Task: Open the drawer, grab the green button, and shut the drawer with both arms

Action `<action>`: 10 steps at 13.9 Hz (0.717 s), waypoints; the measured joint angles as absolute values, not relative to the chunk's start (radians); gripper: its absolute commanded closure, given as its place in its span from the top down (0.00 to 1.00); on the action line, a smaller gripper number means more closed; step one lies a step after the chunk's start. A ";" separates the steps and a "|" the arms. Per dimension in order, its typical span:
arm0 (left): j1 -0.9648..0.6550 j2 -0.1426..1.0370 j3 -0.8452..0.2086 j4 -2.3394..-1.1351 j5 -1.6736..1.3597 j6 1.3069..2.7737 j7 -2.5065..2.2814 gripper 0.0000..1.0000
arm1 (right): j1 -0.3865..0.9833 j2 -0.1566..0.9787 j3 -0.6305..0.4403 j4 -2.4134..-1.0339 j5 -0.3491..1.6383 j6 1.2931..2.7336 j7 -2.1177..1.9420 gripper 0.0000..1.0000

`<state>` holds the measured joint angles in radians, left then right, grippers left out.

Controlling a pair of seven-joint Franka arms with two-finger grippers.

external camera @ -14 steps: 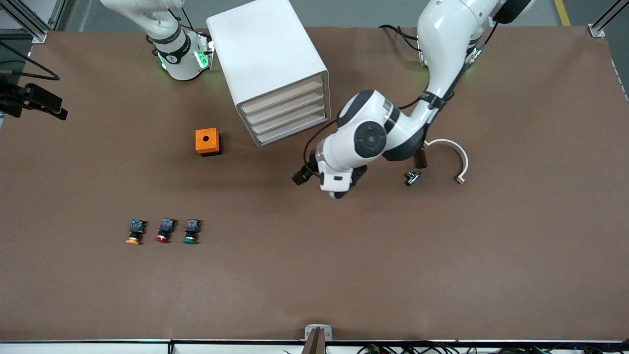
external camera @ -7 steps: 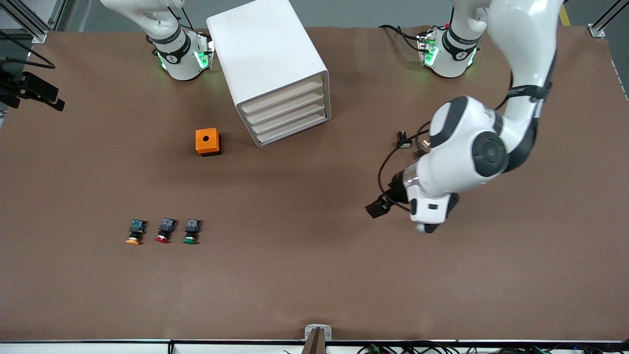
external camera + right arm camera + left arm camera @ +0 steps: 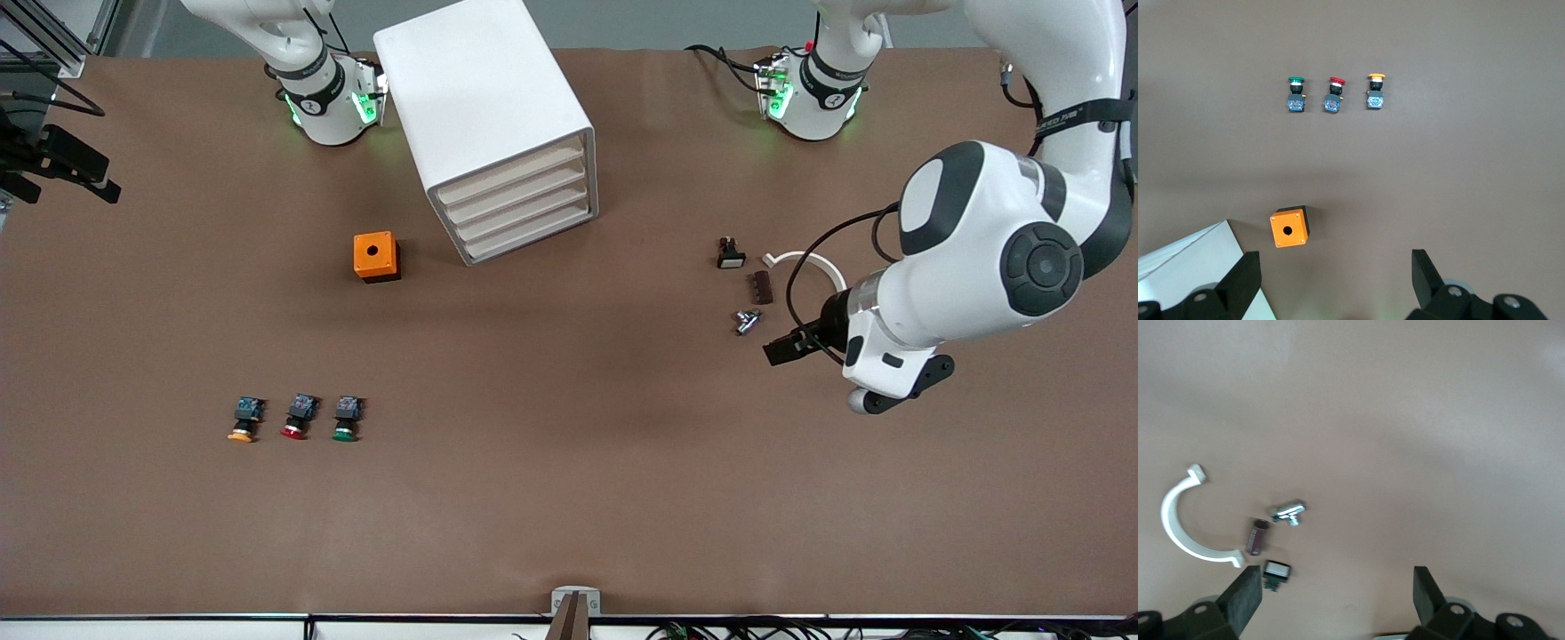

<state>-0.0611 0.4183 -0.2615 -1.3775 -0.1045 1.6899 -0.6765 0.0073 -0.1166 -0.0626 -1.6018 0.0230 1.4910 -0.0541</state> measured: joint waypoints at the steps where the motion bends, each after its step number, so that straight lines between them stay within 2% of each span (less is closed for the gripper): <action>1: -0.045 0.410 -0.261 -1.378 -0.103 1.678 -0.638 1.00 | 0.007 -0.117 -0.064 -1.603 0.022 1.492 -0.069 1.00; 5: 0.029 0.366 -0.261 -1.394 -0.102 1.627 -0.480 1.00 | 0.004 -0.117 -0.070 -1.608 0.021 1.492 -0.082 1.00; 8: 0.079 0.295 -0.253 -1.453 -0.101 1.613 -0.340 1.00 | 0.004 -0.117 -0.071 -1.611 0.021 1.491 -0.082 1.00; 10: 0.059 0.227 -0.175 -1.514 -0.101 1.608 -0.247 1.00 | 0.004 -0.118 -0.070 -1.613 0.021 1.487 -0.074 1.00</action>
<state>0.0585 0.2269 -0.1754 -1.5142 -0.1012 1.6078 -0.2468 0.0039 -0.1175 -0.0704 -1.6126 0.0211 1.4874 -0.0742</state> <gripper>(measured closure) 0.000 0.000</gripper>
